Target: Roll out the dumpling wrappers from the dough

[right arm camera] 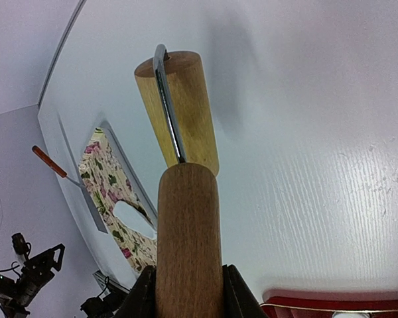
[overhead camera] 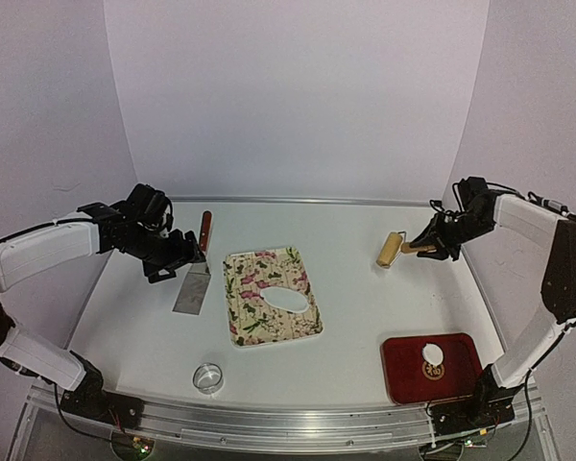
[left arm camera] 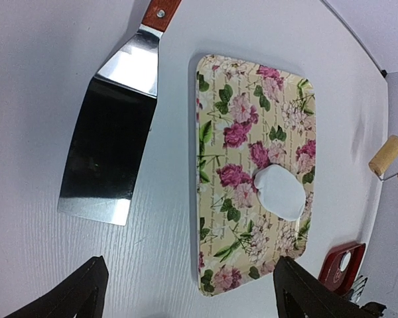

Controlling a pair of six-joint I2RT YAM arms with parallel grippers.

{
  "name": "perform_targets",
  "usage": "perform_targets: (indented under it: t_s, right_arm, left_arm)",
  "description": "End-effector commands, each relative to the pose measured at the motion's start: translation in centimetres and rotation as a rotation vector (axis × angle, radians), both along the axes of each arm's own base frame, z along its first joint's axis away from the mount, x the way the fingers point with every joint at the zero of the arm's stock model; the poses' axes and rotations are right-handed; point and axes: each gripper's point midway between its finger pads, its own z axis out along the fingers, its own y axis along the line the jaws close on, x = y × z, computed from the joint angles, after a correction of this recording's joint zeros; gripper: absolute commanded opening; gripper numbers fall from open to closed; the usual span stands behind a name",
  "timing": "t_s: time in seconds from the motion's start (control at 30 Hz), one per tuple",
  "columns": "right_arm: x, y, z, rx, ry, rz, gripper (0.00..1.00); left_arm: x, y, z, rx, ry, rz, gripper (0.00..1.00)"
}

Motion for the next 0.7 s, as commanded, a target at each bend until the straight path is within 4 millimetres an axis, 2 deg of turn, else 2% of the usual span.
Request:
perform_targets:
  t_s: [0.0, 0.1, 0.3, 0.57, 0.67]
  right_arm:
    - [0.7, 0.6, 0.2, 0.015, -0.092, 0.057, 0.00]
    - [0.3, 0.8, -1.5, 0.027, -0.054, 0.060, 0.00]
    - [-0.2, 0.1, -3.4, -0.023, -0.023, 0.048, 0.01]
    - [-1.2, -1.0, -6.3, -0.095, 0.040, 0.043, 0.23]
    - [-1.1, -1.7, -7.1, -0.147, 0.040, 0.051, 0.27]
  left_arm:
    - [-0.6, -0.7, -0.9, -0.035, 0.046, -0.028, 0.88]
    - [-1.3, -0.9, -2.0, -0.038, 0.083, -0.047, 0.88]
    - [-2.2, -1.0, -3.4, -0.023, 0.127, -0.099, 0.87]
    - [-3.8, -0.2, -5.1, 0.034, 0.187, -0.154, 0.86]
    - [-4.8, 0.1, -6.0, 0.035, 0.216, -0.159, 0.85]
